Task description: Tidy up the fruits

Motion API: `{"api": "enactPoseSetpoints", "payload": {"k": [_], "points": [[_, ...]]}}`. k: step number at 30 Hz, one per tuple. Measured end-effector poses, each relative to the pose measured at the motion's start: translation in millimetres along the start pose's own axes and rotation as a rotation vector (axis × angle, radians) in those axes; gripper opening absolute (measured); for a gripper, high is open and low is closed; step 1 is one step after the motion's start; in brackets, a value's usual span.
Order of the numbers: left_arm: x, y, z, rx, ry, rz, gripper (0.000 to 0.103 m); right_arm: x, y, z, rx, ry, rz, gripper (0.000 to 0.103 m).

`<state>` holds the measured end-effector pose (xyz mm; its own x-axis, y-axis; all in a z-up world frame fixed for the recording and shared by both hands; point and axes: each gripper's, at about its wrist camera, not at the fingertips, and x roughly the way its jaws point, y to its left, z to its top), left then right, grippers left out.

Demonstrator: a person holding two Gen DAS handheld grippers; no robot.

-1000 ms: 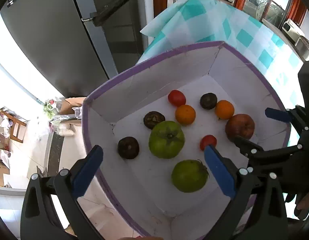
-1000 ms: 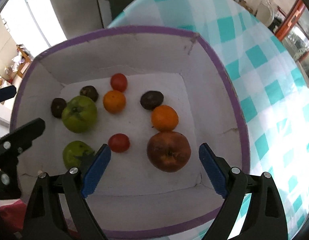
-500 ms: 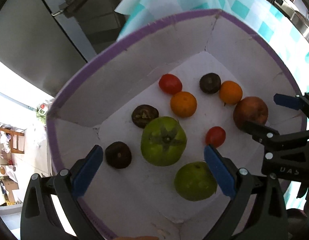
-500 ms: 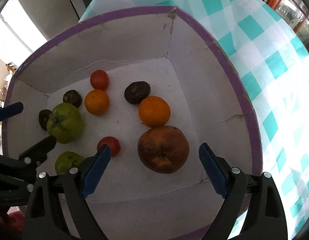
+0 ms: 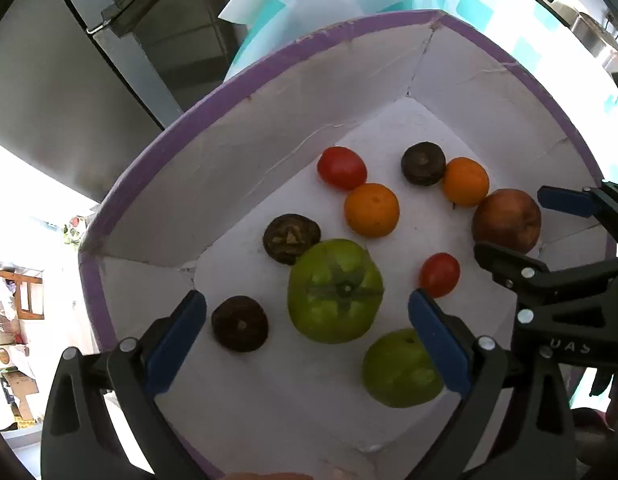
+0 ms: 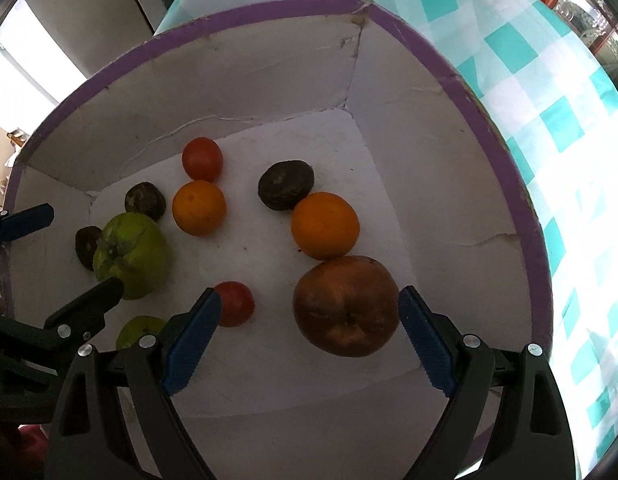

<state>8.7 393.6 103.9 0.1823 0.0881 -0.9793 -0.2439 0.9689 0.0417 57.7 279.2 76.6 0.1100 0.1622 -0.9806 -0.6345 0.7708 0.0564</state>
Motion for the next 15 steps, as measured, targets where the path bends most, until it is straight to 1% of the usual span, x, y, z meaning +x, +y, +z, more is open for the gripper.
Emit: {"api": "enactPoseSetpoints", "payload": {"k": [4,7,12,15], "points": [[-3.2,5.1,-1.7,-0.003,-0.016,-0.022,0.101,0.1,4.1,0.8,0.004,-0.005,-0.007,0.087],[-9.7,9.7,-3.0,-0.006,-0.045,-0.005,0.101,-1.2,3.6,0.5,0.015,-0.011,-0.002,0.087],[-16.2,11.4,-7.5,0.003,-0.063,0.011,0.101,-4.5,2.3,-1.1,0.046,-0.027,0.021,0.087],[-20.8,12.0,-10.9,-0.003,-0.07,0.029,0.101,-4.4,8.4,-6.3,0.069,-0.036,0.039,0.087]]}}
